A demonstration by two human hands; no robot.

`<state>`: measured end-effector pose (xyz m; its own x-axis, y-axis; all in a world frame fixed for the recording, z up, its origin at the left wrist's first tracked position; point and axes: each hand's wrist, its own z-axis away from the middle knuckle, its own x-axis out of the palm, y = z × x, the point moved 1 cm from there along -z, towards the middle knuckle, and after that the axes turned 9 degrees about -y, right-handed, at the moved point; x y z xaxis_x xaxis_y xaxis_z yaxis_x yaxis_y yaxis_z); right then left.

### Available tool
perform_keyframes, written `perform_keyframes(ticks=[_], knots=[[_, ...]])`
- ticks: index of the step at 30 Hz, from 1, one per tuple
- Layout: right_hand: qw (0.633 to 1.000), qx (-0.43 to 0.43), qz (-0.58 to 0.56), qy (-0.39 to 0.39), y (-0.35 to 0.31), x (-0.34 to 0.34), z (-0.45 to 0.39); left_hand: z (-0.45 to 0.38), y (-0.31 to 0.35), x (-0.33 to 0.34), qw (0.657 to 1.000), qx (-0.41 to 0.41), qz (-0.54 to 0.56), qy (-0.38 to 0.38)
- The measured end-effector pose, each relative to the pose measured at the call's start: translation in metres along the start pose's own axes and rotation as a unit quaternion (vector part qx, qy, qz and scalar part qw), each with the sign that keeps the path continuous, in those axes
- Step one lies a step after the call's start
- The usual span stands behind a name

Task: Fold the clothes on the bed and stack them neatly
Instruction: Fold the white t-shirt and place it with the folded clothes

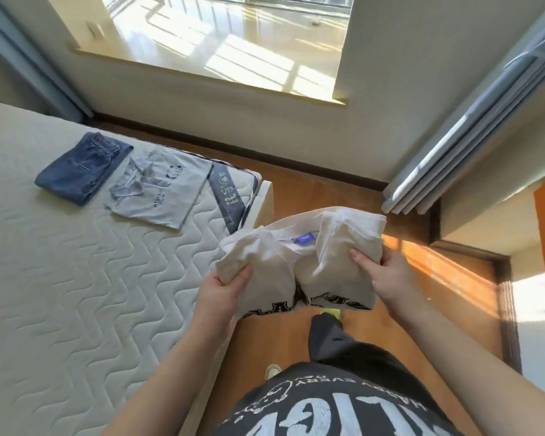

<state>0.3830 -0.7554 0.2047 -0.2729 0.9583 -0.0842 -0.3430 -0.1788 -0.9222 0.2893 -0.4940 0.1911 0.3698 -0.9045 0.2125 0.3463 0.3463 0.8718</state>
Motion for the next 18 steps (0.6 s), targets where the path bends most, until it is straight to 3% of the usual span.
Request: perform_keyframes(ticks=[7,13,18], knots=[[0.998,0.025,0.024,-0.055,-0.035,-0.02,-0.133,-0.095,0.032,0.033,0.996,-0.028,0.025,0.078],[0.979,0.033,0.071,-0.185,-0.09,-0.013,-0.227,-0.144,0.064,0.045,0.984,-0.017,0.071,0.161],[0.955,0.014,0.111,-0.275,-0.128,0.033,-0.29,-0.166,0.076,0.024,0.962,0.003,0.114,0.247]])
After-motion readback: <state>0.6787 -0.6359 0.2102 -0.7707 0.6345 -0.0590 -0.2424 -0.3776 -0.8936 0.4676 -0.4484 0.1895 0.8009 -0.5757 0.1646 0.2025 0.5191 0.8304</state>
